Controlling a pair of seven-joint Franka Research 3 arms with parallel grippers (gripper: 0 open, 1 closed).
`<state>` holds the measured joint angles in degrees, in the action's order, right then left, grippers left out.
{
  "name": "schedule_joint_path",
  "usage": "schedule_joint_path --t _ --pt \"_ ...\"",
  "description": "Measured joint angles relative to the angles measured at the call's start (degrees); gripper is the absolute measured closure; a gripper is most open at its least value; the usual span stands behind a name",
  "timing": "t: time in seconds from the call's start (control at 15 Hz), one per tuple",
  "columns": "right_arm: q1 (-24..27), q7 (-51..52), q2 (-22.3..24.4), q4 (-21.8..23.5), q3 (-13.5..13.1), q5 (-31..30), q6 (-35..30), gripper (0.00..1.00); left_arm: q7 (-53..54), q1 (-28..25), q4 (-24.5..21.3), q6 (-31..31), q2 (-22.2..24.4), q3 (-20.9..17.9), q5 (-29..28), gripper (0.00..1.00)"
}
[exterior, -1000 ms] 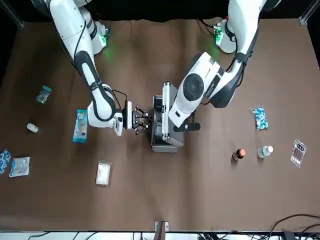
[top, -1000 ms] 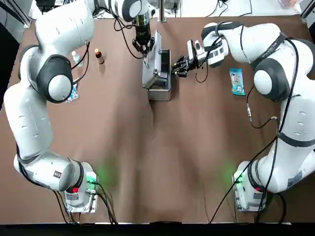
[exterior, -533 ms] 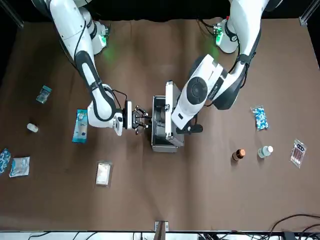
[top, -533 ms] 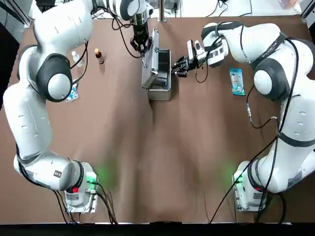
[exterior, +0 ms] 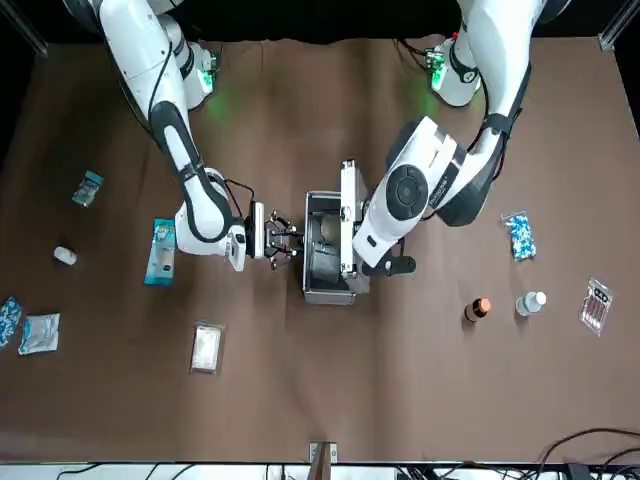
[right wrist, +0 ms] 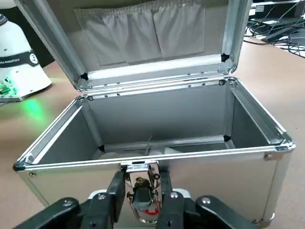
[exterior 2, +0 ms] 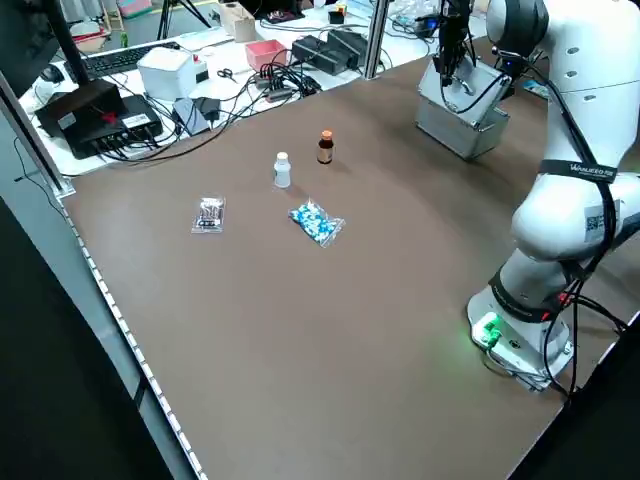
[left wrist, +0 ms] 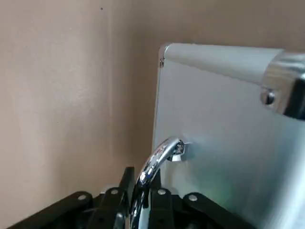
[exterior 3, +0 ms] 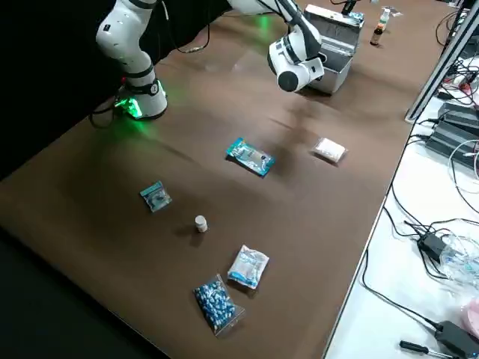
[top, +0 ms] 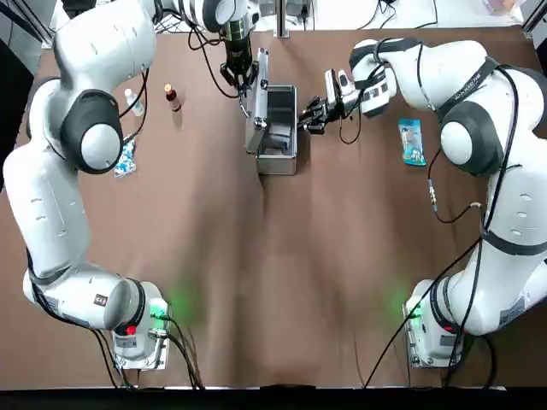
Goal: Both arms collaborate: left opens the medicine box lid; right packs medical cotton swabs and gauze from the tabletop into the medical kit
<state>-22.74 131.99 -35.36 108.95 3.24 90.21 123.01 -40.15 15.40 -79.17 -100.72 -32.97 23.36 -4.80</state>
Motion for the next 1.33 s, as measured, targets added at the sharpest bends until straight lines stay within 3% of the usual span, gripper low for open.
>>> schedule_joint_path --t 0.6,0.87,1.33 --pt "-0.11 0.00 0.00 0.02 0.01 0.00 0.24 0.63 0.28 -1.82 -0.13 1.30 0.00 -0.26 -0.07 0.76" --pt "-0.17 0.00 0.00 0.02 0.00 0.00 0.33 0.62 0.52 -2.80 -0.13 1.32 0.00 -0.30 -0.09 0.63" --pt "-0.21 0.00 0.00 0.00 0.01 -0.01 0.41 0.62 3.35 -4.91 -0.10 3.00 0.01 -0.07 -0.15 0.52"
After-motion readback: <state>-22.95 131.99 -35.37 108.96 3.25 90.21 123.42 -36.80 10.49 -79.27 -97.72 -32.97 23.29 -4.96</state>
